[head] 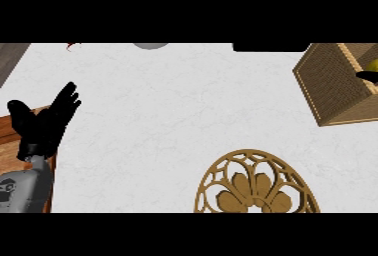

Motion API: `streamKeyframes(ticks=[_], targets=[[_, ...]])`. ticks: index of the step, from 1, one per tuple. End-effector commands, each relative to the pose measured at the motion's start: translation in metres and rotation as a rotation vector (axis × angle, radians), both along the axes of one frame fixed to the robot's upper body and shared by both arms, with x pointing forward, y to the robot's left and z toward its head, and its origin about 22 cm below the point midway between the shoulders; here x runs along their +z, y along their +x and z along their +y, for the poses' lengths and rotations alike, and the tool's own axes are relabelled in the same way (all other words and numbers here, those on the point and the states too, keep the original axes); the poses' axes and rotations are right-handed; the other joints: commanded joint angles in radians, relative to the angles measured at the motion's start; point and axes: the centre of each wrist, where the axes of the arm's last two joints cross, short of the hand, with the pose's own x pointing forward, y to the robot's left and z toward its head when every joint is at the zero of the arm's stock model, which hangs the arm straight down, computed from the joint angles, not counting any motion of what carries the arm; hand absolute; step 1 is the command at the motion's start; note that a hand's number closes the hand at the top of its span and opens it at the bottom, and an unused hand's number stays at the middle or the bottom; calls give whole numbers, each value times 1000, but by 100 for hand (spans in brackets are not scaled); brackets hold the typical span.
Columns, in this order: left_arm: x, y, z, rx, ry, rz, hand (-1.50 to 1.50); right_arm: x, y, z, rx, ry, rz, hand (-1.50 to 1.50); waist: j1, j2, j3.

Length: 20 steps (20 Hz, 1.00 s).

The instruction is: Pick the lemon from the placemat and place it in the basket

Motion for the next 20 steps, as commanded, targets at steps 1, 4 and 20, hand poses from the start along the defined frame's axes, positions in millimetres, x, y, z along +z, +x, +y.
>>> streamKeyframes(ticks=[1,4,20], targets=[[1,14,-1,19,-8,-2,0,11,2,-17,-24,131,-32,-150,-8,1,0],[6,2,-1,11,2,1,0,17,-11,-45,-133,309,-53,-150,-6,-2,1],[2,1,-6,-35,-12,-29,0,45,-133,-203,-87,445,52,-150,23,17,6]])
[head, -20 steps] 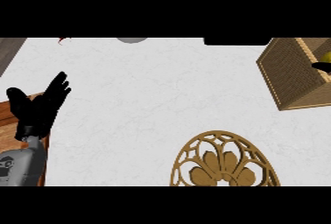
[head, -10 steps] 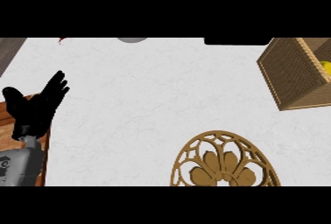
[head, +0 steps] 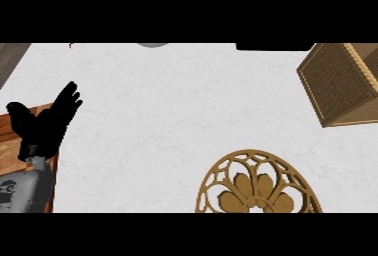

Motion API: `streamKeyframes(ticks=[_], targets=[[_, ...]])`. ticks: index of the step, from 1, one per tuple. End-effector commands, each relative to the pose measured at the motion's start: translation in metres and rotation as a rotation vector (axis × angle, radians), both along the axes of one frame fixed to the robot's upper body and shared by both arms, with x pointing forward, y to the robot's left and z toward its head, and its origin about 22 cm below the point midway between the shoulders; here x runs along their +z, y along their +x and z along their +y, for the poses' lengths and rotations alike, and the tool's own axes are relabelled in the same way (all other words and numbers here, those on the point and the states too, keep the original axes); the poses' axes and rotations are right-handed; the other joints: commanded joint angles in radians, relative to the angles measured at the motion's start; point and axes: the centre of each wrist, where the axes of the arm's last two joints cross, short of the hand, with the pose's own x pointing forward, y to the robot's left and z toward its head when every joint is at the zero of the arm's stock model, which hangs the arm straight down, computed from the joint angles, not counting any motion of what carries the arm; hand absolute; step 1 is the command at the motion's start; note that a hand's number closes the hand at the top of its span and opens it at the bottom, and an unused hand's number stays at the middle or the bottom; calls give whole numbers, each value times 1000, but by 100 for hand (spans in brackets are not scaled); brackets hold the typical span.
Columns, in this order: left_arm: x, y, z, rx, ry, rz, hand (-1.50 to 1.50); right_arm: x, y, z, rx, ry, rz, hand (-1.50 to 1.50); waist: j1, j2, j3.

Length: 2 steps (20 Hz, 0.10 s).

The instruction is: Pick the lemon from the placemat and place it in the basket

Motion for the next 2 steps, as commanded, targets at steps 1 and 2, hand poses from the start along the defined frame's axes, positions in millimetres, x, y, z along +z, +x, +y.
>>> streamKeyframes(ticks=[1,2], targets=[[-5,-1,1,10,-3,2,0,-5,-37,-24,61,-12,21,-150,3,6,3],[-3,2,-3,-2,-3,-11,0,-14,-37,-24,64,-28,38,-150,7,7,3]])
